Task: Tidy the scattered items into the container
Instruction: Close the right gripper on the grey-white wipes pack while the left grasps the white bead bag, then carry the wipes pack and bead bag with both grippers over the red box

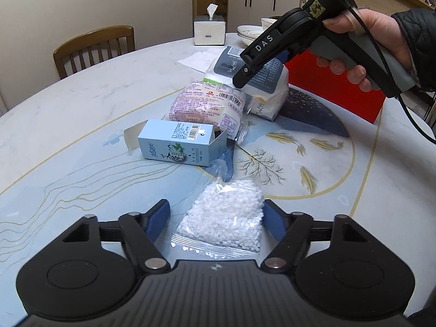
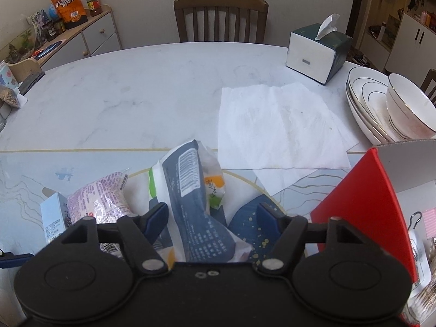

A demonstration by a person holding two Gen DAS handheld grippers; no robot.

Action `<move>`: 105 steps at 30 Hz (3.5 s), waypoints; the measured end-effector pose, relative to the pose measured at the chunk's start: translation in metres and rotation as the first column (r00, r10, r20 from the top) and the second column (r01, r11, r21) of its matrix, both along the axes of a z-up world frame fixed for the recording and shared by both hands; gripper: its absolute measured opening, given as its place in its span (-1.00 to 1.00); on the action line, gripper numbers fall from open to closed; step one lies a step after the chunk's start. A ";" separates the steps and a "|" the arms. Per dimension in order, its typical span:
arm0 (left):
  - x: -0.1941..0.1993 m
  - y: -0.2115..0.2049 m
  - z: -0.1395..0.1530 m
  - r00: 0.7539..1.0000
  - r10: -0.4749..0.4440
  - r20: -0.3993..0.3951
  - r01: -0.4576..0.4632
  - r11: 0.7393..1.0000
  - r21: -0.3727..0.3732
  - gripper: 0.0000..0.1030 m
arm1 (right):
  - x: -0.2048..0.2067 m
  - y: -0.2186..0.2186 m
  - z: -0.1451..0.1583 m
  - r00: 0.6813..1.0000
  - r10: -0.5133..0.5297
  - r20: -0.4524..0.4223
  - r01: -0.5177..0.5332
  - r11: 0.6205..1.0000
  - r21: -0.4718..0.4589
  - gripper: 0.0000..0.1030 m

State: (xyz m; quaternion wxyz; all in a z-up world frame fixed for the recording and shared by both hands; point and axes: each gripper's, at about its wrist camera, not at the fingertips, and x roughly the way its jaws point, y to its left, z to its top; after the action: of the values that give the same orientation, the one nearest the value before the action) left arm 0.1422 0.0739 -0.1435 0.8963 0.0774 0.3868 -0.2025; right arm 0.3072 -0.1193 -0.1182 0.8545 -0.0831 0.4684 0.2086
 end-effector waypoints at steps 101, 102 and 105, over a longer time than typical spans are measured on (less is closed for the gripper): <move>0.059 -0.268 0.148 0.972 -0.188 0.138 0.194 0.981 -0.027 -0.42 | -0.095 -0.268 0.130 0.963 -0.190 0.192 0.162 0.975 0.155 -0.62; 0.062 -0.273 0.148 0.972 -0.192 0.136 0.196 0.980 -0.021 -0.42 | -0.092 -0.270 0.129 0.963 -0.188 0.193 0.160 0.975 0.154 -0.62; 0.070 -0.284 0.145 0.972 -0.200 0.127 0.202 0.979 -0.004 -0.42 | -0.082 -0.276 0.127 0.964 -0.179 0.197 0.152 0.978 0.144 -0.62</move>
State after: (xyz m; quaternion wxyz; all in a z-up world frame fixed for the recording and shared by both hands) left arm 0.2123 -0.2099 0.0014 0.8944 0.1214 0.3180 -0.2902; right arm 0.2251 -0.3950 0.0090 0.9170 -0.0103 0.3669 0.1559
